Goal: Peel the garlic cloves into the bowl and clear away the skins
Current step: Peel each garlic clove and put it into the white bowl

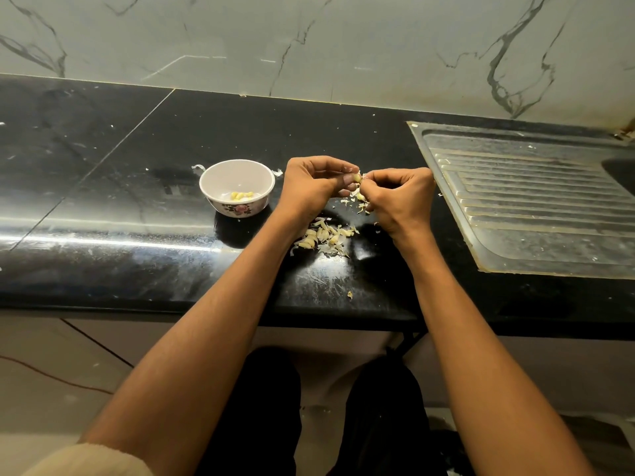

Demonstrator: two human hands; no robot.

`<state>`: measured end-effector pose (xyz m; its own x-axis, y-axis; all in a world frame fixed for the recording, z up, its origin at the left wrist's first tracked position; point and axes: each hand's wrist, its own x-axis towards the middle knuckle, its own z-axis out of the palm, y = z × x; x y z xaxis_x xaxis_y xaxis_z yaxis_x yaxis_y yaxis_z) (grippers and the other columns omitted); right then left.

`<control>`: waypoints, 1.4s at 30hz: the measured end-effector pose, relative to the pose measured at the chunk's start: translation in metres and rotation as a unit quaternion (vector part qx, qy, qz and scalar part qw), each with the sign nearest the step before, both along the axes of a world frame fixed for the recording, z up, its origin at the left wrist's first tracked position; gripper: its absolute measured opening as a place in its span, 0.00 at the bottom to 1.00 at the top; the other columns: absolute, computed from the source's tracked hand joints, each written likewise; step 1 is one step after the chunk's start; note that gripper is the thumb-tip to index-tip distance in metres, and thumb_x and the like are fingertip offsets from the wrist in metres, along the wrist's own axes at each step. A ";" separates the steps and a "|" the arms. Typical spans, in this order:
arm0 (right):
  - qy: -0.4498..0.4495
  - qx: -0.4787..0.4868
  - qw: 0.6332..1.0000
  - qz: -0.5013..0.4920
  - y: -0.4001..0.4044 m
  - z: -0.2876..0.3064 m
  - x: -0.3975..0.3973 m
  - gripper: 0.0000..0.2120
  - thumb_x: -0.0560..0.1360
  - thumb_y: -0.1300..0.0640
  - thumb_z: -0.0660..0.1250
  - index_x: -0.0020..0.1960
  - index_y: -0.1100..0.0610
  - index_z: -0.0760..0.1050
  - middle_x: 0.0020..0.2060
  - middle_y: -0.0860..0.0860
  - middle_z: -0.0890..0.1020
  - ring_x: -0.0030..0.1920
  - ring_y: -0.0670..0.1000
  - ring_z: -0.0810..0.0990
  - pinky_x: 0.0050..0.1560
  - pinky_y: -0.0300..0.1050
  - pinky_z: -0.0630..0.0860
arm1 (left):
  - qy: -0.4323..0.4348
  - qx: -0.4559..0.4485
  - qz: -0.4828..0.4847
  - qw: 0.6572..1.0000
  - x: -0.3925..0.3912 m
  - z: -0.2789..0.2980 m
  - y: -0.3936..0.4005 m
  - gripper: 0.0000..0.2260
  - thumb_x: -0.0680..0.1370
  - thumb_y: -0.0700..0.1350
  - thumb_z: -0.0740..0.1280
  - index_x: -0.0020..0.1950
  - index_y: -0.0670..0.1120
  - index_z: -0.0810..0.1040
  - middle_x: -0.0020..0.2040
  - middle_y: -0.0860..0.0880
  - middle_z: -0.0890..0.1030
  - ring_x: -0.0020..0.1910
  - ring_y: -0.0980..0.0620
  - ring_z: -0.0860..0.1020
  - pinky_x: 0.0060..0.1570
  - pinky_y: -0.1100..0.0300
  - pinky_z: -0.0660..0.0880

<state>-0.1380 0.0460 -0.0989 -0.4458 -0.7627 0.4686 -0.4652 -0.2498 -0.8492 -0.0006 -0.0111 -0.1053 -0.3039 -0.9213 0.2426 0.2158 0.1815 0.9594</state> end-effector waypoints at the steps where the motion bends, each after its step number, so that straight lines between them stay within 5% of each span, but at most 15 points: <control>1: -0.002 0.001 1.000 0.001 0.000 0.000 0.000 0.04 0.68 0.59 0.74 0.37 0.58 0.87 0.29 0.47 0.84 0.28 0.41 0.81 0.32 0.37 0.74 | -0.006 0.000 -0.001 1.000 0.000 0.000 0.000 0.05 0.75 0.31 0.74 0.49 0.37 0.86 0.42 0.41 0.86 0.40 0.49 0.84 0.42 0.59 0.81; 7: -0.008 0.011 1.000 0.001 -0.001 -0.001 -0.001 0.04 0.68 0.61 0.74 0.37 0.58 0.87 0.28 0.46 0.84 0.27 0.42 0.80 0.33 0.38 0.74 | -0.038 -0.014 -0.001 0.999 0.001 -0.003 -0.004 0.05 0.77 0.34 0.73 0.50 0.40 0.87 0.46 0.36 0.86 0.42 0.47 0.80 0.39 0.62 0.79; 13: -0.018 0.016 1.000 -0.003 0.000 -0.001 0.000 0.04 0.67 0.60 0.74 0.37 0.57 0.88 0.29 0.47 0.85 0.29 0.43 0.82 0.34 0.43 0.79 | -0.041 0.002 -0.019 0.999 0.000 -0.001 -0.004 0.08 0.79 0.32 0.67 0.54 0.35 0.85 0.41 0.41 0.85 0.38 0.52 0.81 0.41 0.61 0.79; 19: -0.011 0.021 1.000 0.006 0.001 -0.001 0.001 0.02 0.70 0.59 0.77 0.39 0.57 0.88 0.31 0.47 0.86 0.30 0.44 0.84 0.34 0.39 0.78 | -0.051 -0.013 -0.031 0.998 -0.002 -0.002 0.000 0.07 0.78 0.35 0.71 0.54 0.35 0.85 0.47 0.36 0.86 0.43 0.45 0.82 0.43 0.60 0.80; 27: -0.030 0.024 0.999 0.025 0.002 0.002 0.002 0.07 0.70 0.60 0.77 0.36 0.50 0.86 0.30 0.47 0.86 0.27 0.43 0.82 0.32 0.39 0.76 | -0.036 0.015 -0.034 0.999 -0.002 -0.001 -0.003 0.06 0.79 0.33 0.69 0.52 0.34 0.85 0.39 0.42 0.84 0.35 0.53 0.79 0.38 0.63 0.78; 35: -0.049 0.023 0.998 0.023 0.001 0.001 0.000 0.02 0.70 0.61 0.77 0.39 0.57 0.87 0.30 0.49 0.85 0.28 0.43 0.81 0.32 0.40 0.76 | -0.022 0.036 -0.060 0.997 0.000 0.001 -0.002 0.07 0.81 0.36 0.67 0.52 0.34 0.84 0.38 0.43 0.83 0.36 0.53 0.79 0.39 0.62 0.78; 42: -0.046 0.025 0.998 0.029 0.001 0.001 0.001 0.05 0.70 0.61 0.77 0.36 0.52 0.86 0.29 0.47 0.85 0.27 0.42 0.80 0.31 0.39 0.75 | -0.045 0.015 -0.057 0.997 0.000 0.001 0.000 0.05 0.80 0.34 0.69 0.52 0.35 0.85 0.37 0.46 0.83 0.35 0.55 0.78 0.39 0.63 0.78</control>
<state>-0.1374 0.0473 -0.0982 -0.4402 -0.8100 0.3874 -0.3703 -0.2293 -0.9002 -0.0007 -0.0114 -0.1042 -0.4263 -0.8861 0.1822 0.1464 0.1312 0.9805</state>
